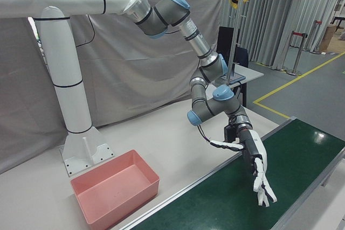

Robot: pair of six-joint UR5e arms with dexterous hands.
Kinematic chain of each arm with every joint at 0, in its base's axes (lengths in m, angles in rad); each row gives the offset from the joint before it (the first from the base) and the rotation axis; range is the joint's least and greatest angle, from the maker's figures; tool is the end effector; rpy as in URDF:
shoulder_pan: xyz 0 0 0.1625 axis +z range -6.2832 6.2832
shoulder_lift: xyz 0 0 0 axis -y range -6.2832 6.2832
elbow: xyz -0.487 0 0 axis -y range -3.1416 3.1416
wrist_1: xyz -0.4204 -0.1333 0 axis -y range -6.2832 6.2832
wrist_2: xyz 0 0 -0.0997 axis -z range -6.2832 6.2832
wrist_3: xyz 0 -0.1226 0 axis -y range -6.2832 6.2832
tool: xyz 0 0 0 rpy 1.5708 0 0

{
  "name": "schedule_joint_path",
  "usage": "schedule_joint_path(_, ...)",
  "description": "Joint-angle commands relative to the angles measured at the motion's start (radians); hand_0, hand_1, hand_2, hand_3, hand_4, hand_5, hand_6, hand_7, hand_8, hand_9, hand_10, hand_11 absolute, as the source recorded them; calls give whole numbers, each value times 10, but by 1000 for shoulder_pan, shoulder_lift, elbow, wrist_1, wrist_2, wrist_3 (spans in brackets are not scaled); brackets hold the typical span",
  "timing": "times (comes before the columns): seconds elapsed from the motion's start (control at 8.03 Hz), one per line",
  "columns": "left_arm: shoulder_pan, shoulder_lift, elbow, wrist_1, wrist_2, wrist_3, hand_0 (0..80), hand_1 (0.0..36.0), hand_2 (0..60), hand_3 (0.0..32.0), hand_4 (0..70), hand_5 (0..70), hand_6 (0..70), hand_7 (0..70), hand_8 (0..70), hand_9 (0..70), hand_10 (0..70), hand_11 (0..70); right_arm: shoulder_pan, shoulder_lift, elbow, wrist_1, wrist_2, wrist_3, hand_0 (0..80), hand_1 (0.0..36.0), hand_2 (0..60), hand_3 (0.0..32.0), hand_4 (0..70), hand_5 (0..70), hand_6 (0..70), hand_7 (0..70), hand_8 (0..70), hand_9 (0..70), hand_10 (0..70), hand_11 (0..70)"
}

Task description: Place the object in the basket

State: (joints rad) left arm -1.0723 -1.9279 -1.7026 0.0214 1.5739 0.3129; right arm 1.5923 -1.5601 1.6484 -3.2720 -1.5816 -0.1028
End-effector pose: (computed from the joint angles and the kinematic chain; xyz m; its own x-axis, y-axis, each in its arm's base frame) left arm 0.2159 -0.6746 0.4551 -0.9007 -0.3354 -0.2761 0.0649 0.5245 -0.8489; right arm 0.1436 -0.5393 0.7172 -0.9948 -0.0063 0.1021 -0.1017 -0.0430 -0.9939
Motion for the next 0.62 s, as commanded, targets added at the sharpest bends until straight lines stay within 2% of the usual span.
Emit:
schedule_joint_path(0.0,0,0,0,2,0,0,603,26,0,18,127,163,4,9,91,123,19,42,0,0,1,0,0,0,0,0,0,0,0,0,0,0,0,0,0,0)
schedule_joint_path(0.5,0,-2,0,3,0,0,603,26,0,20,127,162,4,7,86,119,18,41,0,0,-1,0,0,0,0,0,0,0,0,0,0,0,0,0,0,0)
